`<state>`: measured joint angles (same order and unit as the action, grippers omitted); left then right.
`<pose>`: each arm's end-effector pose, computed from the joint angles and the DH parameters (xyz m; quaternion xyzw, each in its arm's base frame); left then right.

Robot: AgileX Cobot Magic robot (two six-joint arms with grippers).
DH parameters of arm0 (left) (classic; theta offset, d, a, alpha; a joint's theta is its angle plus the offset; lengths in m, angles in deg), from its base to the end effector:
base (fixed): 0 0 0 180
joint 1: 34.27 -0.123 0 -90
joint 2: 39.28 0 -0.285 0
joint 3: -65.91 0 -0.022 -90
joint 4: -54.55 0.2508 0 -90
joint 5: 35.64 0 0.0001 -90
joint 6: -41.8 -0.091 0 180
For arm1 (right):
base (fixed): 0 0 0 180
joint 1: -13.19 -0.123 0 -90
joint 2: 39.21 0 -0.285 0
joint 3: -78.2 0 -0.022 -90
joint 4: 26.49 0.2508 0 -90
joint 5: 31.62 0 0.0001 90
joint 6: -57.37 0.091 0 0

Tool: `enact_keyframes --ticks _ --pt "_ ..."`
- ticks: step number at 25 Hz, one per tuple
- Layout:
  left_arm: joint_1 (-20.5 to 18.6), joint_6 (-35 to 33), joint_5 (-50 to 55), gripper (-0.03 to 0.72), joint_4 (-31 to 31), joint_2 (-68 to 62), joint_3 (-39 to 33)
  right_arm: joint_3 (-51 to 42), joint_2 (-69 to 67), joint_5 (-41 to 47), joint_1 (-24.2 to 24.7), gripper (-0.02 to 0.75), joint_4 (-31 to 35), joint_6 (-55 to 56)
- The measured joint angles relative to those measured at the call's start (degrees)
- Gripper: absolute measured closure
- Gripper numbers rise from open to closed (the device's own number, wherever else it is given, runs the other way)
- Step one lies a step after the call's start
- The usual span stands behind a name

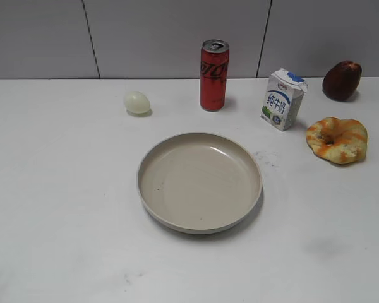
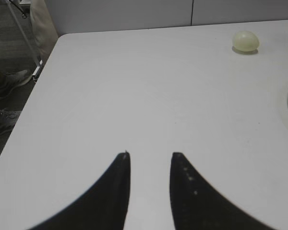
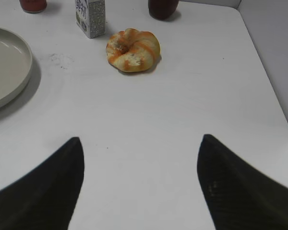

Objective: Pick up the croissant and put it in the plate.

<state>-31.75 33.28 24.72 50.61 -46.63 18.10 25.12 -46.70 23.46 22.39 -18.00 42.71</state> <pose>-0.0076 -0.0051 0.2817 0.0829 0.8413 -0.0064 0.5342 0.0083 0.0098 0.2638 -0.0367 0.8433 -0.0374 0.5349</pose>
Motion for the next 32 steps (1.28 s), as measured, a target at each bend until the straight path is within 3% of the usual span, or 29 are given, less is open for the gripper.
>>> enact_keyframes --ticks 13,19,27,32 --pt "0.00 0.00 0.00 0.461 0.00 0.00 0.00 0.13 0.04 -0.74 0.00 0.162 0.07 0.47" --pt "0.00 0.00 0.00 0.461 0.00 0.00 0.00 1.28 -1.85 -11.64 0.00 0.142 0.92 3.77" --pt "0.00 0.00 0.00 0.461 0.00 0.00 0.00 2.96 -24.00 -15.78 0.00 0.142 3.91 6.14" --pt "0.00 0.00 0.00 0.461 0.00 0.00 0.00 9.94 -44.19 -15.61 0.00 0.142 5.58 6.08"
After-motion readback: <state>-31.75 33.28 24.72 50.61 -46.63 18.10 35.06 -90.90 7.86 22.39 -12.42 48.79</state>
